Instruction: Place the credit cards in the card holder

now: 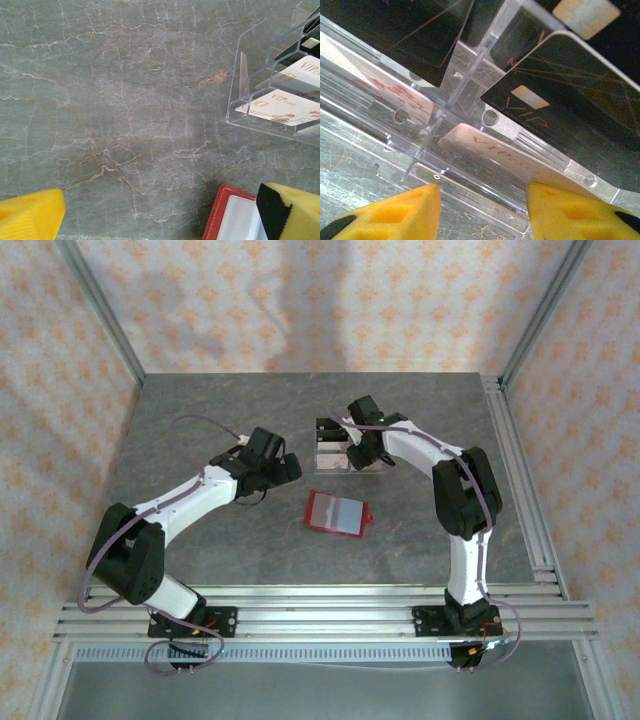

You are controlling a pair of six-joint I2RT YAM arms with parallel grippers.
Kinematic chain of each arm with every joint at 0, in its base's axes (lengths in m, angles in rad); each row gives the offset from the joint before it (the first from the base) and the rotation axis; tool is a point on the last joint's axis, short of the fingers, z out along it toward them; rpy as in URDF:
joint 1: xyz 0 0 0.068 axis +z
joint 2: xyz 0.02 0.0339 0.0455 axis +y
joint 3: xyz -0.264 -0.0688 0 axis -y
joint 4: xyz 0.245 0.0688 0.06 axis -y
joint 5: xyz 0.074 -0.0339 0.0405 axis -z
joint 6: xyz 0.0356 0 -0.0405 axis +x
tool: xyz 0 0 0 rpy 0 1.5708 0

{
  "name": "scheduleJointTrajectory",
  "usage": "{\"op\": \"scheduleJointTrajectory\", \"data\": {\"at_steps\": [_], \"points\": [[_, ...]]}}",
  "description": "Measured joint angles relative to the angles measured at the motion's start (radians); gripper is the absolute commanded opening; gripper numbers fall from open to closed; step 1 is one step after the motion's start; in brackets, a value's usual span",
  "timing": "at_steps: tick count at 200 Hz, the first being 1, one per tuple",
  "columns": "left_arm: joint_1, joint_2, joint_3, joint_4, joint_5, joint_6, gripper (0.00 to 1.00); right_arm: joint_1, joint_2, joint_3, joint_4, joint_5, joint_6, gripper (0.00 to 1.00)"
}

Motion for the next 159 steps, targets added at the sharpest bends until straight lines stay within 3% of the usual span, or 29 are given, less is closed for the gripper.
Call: {"op": "scheduleJointTrajectory", "data": {"at_steps": [103,159], "points": [[0.0,0.014,0.0,0.003,0.0,0.0,1.0,0.073,-0.095,-0.109,-0.016,-0.065,0.042,0.34],[0.0,0.016,0.0,0.003,0.005,0.0,1.0,0.083,-0.076,-0.111,-0.09,-0.1,0.044,0.27]]}}
